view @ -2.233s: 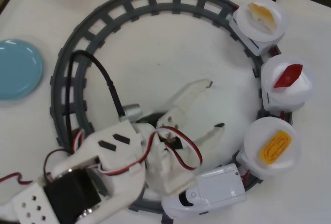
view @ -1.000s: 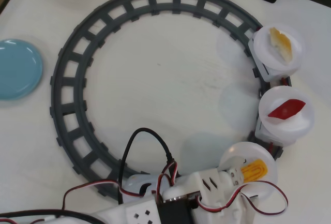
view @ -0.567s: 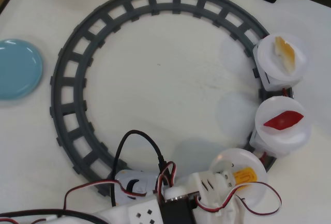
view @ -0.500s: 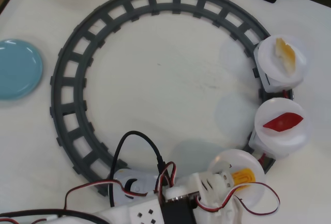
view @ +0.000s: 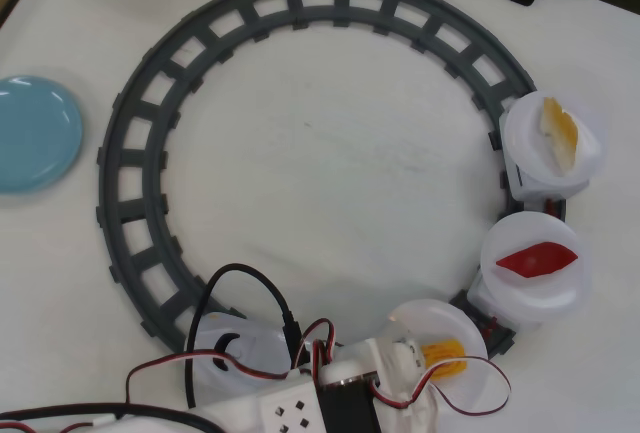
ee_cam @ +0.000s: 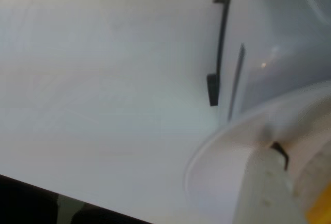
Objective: Pick up the sushi from the Shinkansen and put it on the blue dish
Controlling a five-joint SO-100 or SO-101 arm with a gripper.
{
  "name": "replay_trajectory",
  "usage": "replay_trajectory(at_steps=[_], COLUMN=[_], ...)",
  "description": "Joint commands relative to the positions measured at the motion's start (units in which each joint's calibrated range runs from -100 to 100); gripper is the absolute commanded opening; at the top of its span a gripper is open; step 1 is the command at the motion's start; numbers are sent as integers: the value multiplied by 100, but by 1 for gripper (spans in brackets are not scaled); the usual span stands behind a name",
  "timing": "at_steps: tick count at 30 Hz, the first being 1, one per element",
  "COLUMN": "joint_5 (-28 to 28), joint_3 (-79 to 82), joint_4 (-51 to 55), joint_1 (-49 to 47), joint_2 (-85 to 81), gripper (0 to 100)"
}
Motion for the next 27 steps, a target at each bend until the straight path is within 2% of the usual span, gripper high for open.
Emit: replay_trajectory(at_steps=[1, 6, 16, 20, 27], joint_5=[-36, -36, -36, -475, -1463], joint_3=[1, -8, -134, -621, -1108], joint_4=[36, 2, 45, 45, 45], joint_1=[-5, -40, -278, -797, -2488], joint_2=[-66, -82, -165, -514, -1542], gripper=[23, 2, 3, 3, 3])
